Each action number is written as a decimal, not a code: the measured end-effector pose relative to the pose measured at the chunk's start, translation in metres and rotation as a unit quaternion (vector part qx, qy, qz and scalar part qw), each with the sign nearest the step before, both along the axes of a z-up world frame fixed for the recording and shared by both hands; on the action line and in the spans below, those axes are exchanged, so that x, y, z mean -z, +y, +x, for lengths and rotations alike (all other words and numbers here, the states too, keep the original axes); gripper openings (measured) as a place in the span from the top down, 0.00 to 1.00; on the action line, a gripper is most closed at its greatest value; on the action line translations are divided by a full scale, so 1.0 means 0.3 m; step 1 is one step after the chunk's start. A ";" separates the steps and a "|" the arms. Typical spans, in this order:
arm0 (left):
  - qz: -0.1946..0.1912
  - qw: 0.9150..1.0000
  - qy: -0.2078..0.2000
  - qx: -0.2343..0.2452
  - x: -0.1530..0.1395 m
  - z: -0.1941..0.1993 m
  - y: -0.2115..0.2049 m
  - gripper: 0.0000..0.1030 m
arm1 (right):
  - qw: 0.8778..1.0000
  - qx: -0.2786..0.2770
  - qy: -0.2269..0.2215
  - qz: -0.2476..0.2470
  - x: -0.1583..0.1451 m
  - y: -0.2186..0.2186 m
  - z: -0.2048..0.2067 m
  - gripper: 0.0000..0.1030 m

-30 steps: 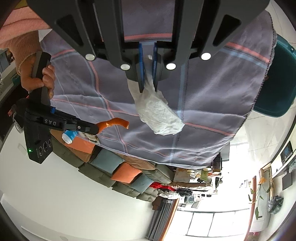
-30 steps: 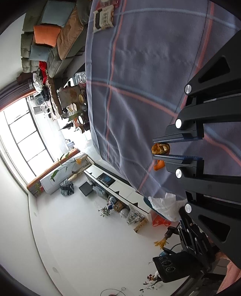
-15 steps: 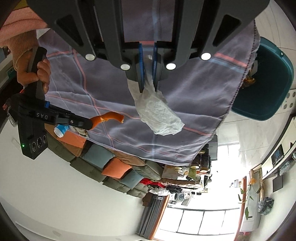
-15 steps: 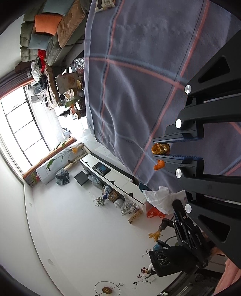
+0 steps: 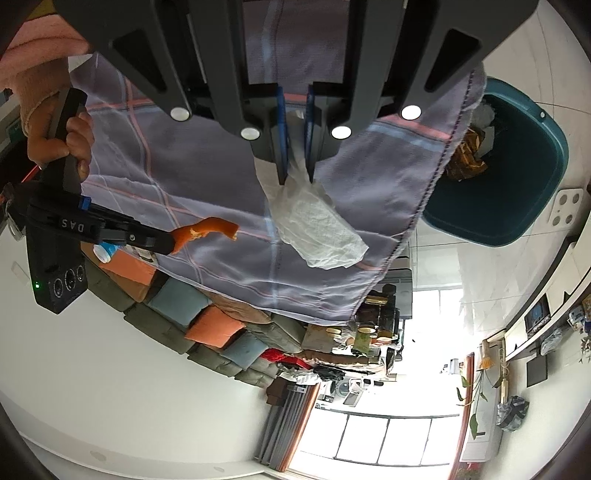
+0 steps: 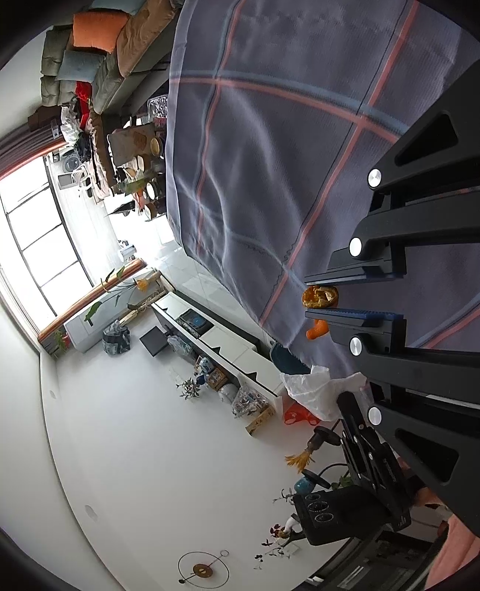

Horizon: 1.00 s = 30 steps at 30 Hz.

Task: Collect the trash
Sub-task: 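Carry the white tissue and orange peel over the teal bin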

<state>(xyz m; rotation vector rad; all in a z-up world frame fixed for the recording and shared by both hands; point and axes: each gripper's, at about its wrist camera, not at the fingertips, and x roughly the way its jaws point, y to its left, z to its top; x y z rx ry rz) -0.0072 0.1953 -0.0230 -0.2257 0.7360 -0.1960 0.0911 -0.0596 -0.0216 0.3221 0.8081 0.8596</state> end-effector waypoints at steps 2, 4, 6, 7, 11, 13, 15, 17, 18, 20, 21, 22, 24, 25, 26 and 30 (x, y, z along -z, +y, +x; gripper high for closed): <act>0.001 1.000 0.000 -0.004 -0.001 -0.002 0.009 0.91 | 1.000 -0.003 -0.001 0.001 -0.004 0.010 -0.001 0.88; 0.002 1.000 0.000 -0.006 -0.002 -0.002 0.019 0.91 | 1.000 -0.005 -0.001 0.001 -0.001 0.014 0.004 0.88; 0.003 1.000 0.000 -0.009 -0.001 -0.003 0.026 0.91 | 1.000 -0.008 0.000 0.003 0.000 0.023 0.006 0.88; 0.003 1.000 0.001 -0.011 0.000 -0.003 0.030 0.91 | 1.000 -0.009 0.001 0.003 0.003 0.024 0.008 0.88; 0.004 1.000 0.000 -0.016 0.001 -0.004 0.048 0.91 | 1.000 -0.014 0.003 0.004 0.009 0.042 0.015 0.88; 0.005 1.000 0.000 -0.020 0.000 -0.005 0.055 0.91 | 1.000 -0.018 0.004 0.003 0.010 0.055 0.021 0.88; 0.005 1.000 0.001 -0.023 0.001 -0.007 0.064 0.91 | 1.000 -0.020 0.004 0.003 0.011 0.061 0.019 0.88; 0.006 1.000 0.001 -0.026 0.000 -0.009 0.071 0.91 | 1.000 -0.023 0.004 0.003 0.011 0.074 0.024 0.88; 0.006 1.000 0.001 -0.027 0.000 -0.010 0.072 0.91 | 1.000 -0.024 0.004 0.003 0.012 0.076 0.023 0.88; 0.006 1.000 0.002 -0.030 -0.001 -0.011 0.078 0.91 | 1.000 -0.027 0.004 0.003 0.012 0.084 0.026 0.88; 0.006 0.999 0.001 -0.031 -0.001 -0.011 0.079 0.91 | 1.000 -0.028 0.005 0.003 0.012 0.089 0.028 0.88; 0.007 0.999 0.001 -0.033 -0.002 -0.011 0.080 0.91 | 1.000 -0.029 0.005 0.003 0.012 0.093 0.030 0.88; 0.007 0.999 0.002 -0.036 -0.002 -0.012 0.088 0.91 | 1.000 -0.031 0.005 0.002 0.012 0.100 0.032 0.88; 0.007 0.999 0.002 -0.037 -0.001 -0.012 0.092 0.91 | 0.999 -0.032 0.005 0.002 0.012 0.102 0.029 0.88; 0.007 0.999 0.002 -0.039 -0.001 -0.013 0.095 0.91 | 0.999 -0.032 0.005 0.002 0.013 0.103 0.030 0.88; 0.007 0.999 0.003 -0.044 0.002 -0.013 0.109 0.91 | 0.999 -0.036 0.006 0.002 0.014 0.117 0.032 0.88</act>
